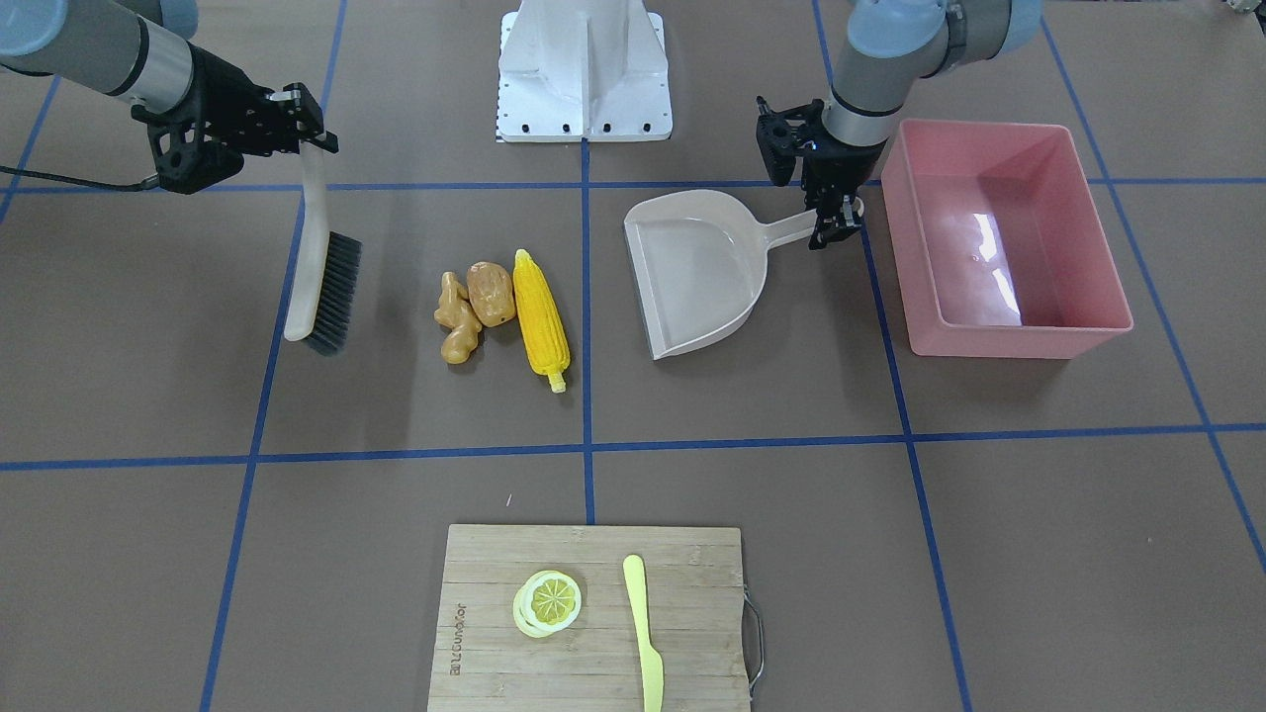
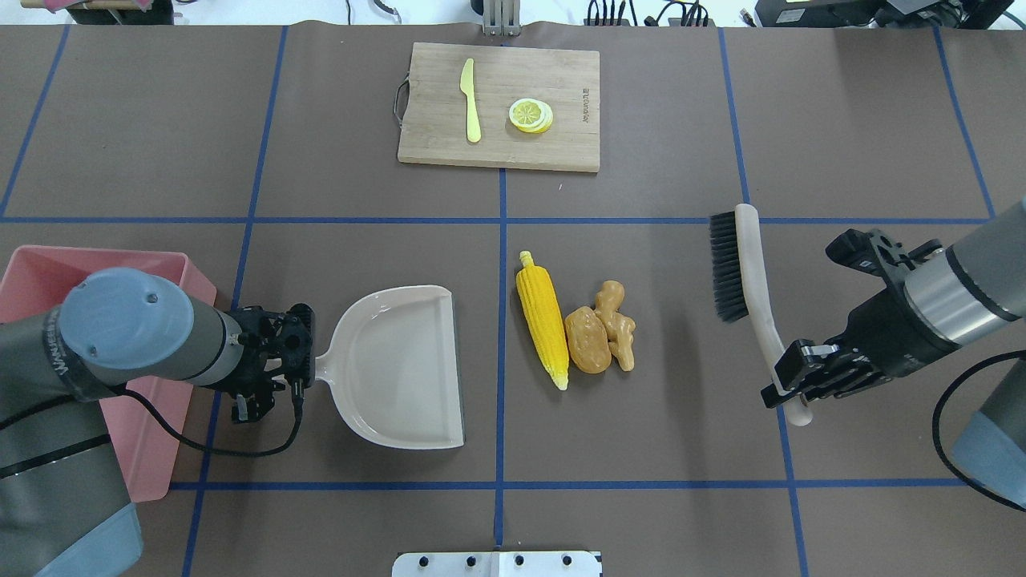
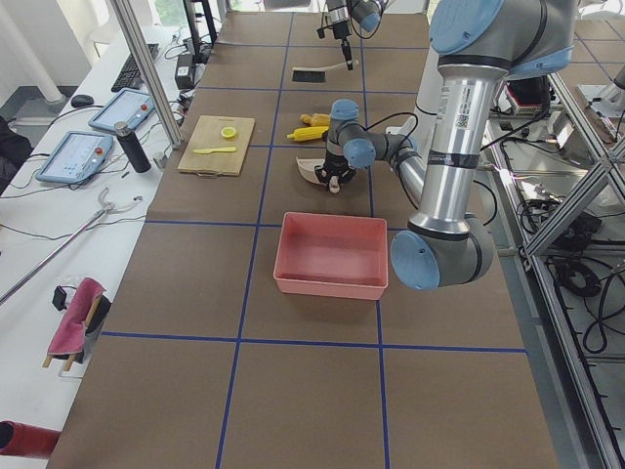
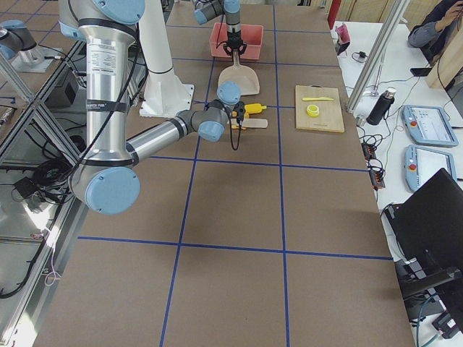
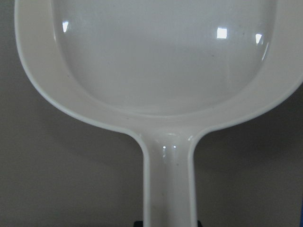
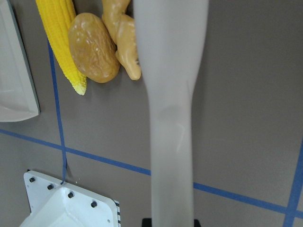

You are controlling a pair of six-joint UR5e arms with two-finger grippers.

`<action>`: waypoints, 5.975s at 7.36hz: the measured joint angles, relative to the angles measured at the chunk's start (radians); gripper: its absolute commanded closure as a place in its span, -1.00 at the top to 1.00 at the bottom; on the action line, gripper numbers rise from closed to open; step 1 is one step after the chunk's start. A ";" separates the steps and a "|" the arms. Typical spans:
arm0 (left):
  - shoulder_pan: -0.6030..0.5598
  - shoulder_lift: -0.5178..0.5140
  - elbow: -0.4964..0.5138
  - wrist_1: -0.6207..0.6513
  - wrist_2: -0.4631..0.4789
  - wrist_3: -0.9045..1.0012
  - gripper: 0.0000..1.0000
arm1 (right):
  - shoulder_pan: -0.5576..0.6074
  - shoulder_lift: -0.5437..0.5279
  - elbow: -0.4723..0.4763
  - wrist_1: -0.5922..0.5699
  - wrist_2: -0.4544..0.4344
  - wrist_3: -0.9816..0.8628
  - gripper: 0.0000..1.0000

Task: Sweep and dump trash into bin
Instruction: 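Slide the dustpan toward the food with the left gripper while the right brings the brush, then sweep the corn, potato and ginger into the dustpan with the right gripper's brush, then lift the loaded dustpan toward the pink bin with the left gripper while the right withdraws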

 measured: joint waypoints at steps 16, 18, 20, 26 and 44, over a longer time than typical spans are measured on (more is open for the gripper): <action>-0.019 -0.317 0.212 0.188 -0.052 0.068 -1.00 | -0.179 0.186 -0.242 0.187 -0.051 0.103 -1.00; -0.019 -0.318 0.212 0.188 -0.054 0.068 -1.00 | -0.194 0.245 -0.299 0.188 -0.060 0.104 -1.00; -0.019 -0.318 0.212 0.188 -0.055 0.068 -1.00 | -0.210 0.293 -0.326 0.183 -0.073 0.106 -1.00; -0.020 -0.316 0.213 0.187 -0.056 0.073 -1.00 | -0.261 0.434 -0.396 0.166 -0.125 0.160 -1.00; -0.025 -0.241 0.277 -0.273 -0.109 -0.044 -1.00 | 0.089 0.459 -0.114 -0.298 0.026 0.184 -1.00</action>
